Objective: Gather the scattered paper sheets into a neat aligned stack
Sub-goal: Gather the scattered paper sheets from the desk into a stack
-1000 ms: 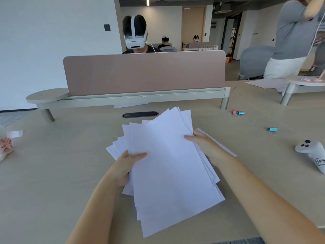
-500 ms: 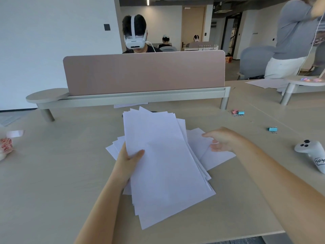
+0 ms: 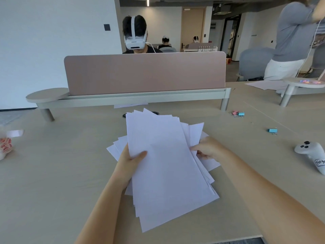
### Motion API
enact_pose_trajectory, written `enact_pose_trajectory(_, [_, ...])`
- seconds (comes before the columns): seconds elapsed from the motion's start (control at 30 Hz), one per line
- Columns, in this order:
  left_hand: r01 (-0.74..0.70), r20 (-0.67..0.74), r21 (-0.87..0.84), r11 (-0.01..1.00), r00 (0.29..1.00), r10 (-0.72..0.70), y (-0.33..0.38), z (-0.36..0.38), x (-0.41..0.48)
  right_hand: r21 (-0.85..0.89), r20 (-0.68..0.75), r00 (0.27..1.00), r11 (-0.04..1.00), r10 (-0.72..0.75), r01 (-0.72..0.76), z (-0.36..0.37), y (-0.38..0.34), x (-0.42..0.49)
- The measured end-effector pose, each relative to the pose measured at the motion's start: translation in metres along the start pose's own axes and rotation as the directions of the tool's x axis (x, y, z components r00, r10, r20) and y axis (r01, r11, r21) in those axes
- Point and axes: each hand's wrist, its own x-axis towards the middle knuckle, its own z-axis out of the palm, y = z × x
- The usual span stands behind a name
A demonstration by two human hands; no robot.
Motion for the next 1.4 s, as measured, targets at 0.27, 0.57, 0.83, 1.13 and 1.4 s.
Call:
enact_pose_trajectory(0.27, [0.032, -0.084, -0.053, 0.998, 0.996, -0.036, 0.004, -0.002, 0.002, 0.352, 0.051, 0.980, 0.922, -0.192, 0.162, -0.024, 0.015, -0.003])
enact_pose_trajectory(0.57, [0.077, 0.030, -0.243, 0.967, 0.997, -0.072, 0.005, 0.000, 0.001, 0.274, 0.326, 0.903, 0.943, -0.278, 0.191, -0.022, -0.016, 0.000])
enact_pose_trajectory(0.83, [0.104, 0.026, -0.221, 0.970, 0.995, -0.101, 0.002, -0.010, 0.000, 0.465, 0.157, 0.981, 0.885, -0.115, 0.029, -0.026, -0.024, -0.001])
enact_pose_trajectory(1.13, [0.010, -0.023, -0.181, 0.983, 1.000, -0.015, 0.002, -0.002, -0.003, 0.602, -0.010, 0.985, 0.788, 0.172, -0.131, -0.038, 0.008, -0.004])
enact_pose_trajectory(1.4, [0.005, -0.023, -0.150, 0.989, 1.000, -0.009, 0.003, -0.001, -0.004, 0.589, 0.122, 0.968, 0.769, 0.220, -0.249, -0.010, -0.007, 0.013])
